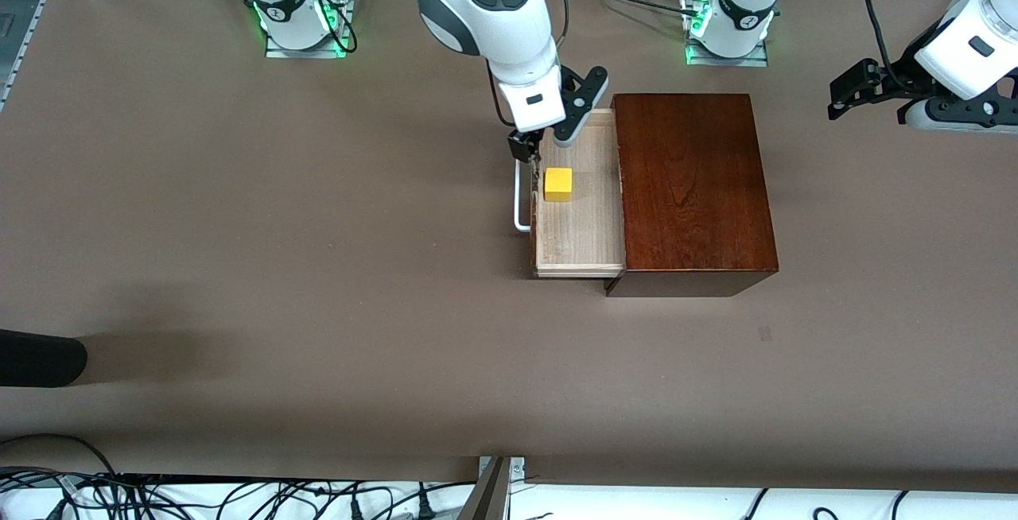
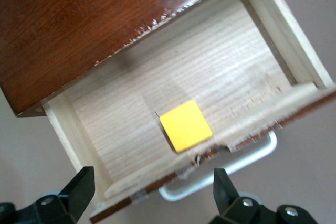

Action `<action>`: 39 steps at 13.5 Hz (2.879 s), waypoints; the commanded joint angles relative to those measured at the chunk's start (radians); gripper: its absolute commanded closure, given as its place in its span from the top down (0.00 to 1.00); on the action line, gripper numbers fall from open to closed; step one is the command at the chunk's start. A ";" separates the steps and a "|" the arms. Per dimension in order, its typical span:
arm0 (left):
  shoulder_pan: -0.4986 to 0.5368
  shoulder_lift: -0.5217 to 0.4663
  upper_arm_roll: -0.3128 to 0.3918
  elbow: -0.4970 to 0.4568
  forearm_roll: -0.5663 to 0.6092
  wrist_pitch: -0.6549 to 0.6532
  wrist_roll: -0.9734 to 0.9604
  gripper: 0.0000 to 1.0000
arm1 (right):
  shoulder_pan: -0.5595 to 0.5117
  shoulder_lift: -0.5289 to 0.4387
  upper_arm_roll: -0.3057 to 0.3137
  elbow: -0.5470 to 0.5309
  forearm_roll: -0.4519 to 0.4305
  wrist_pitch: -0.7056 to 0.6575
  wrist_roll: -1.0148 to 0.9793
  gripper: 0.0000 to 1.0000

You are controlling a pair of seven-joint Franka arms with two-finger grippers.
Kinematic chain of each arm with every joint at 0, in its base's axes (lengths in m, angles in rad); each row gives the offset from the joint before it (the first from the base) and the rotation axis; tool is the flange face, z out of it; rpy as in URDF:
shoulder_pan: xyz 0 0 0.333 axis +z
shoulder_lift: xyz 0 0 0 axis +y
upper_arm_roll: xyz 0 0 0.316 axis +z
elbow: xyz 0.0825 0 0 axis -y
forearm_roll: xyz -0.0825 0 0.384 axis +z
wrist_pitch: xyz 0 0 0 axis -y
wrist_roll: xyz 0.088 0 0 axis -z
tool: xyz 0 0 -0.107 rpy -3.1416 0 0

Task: Open drawer, take yellow block, close drawer
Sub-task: 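Move the right gripper over the yellow cube in the drawer, then lower the right gripper and grasp the yellow cube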

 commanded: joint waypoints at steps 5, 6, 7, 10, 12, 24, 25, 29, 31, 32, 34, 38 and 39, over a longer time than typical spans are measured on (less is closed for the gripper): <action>0.009 0.012 -0.008 0.010 0.067 0.016 0.018 1.00 | 0.024 0.083 -0.008 0.039 -0.098 0.049 -0.139 1.00; 0.018 0.017 -0.006 0.011 0.067 0.015 0.007 1.00 | 0.024 0.093 -0.009 0.039 -0.100 0.050 -0.164 1.00; 0.020 0.030 -0.009 0.014 0.068 0.016 0.006 1.00 | 0.024 0.101 -0.011 0.039 -0.106 0.065 -0.204 1.00; 0.021 0.046 -0.008 0.045 0.068 0.016 0.006 1.00 | 0.023 0.125 -0.014 0.048 -0.118 0.105 -0.264 1.00; 0.021 0.047 -0.009 0.045 0.070 0.016 0.006 1.00 | 0.023 0.147 -0.016 0.062 -0.134 0.122 -0.287 1.00; 0.020 0.050 -0.011 0.048 0.087 0.019 0.006 1.00 | 0.033 0.210 -0.014 0.073 -0.157 0.158 -0.294 1.00; 0.020 0.050 -0.011 0.048 0.085 0.019 0.006 1.00 | 0.033 0.216 -0.014 0.073 -0.157 0.162 -0.291 1.00; 0.020 0.050 -0.011 0.048 0.087 0.019 0.004 1.00 | 0.032 0.237 -0.016 0.073 -0.155 0.176 -0.290 0.91; 0.020 0.050 -0.011 0.048 0.087 0.019 0.004 1.00 | 0.032 0.242 -0.016 0.073 -0.157 0.176 -0.297 0.57; 0.020 0.050 -0.012 0.048 0.087 0.019 0.004 1.00 | 0.032 0.242 -0.016 0.073 -0.157 0.182 -0.300 0.18; 0.020 0.050 -0.011 0.048 0.087 0.019 0.004 1.00 | 0.033 0.241 -0.017 0.074 -0.166 0.185 -0.295 0.00; 0.020 0.050 -0.012 0.048 0.087 0.019 0.004 1.00 | 0.033 0.238 -0.016 0.114 -0.180 0.127 -0.298 0.00; 0.020 0.052 -0.012 0.048 0.087 0.019 0.004 1.00 | 0.047 0.239 -0.017 0.155 -0.181 0.077 -0.298 0.00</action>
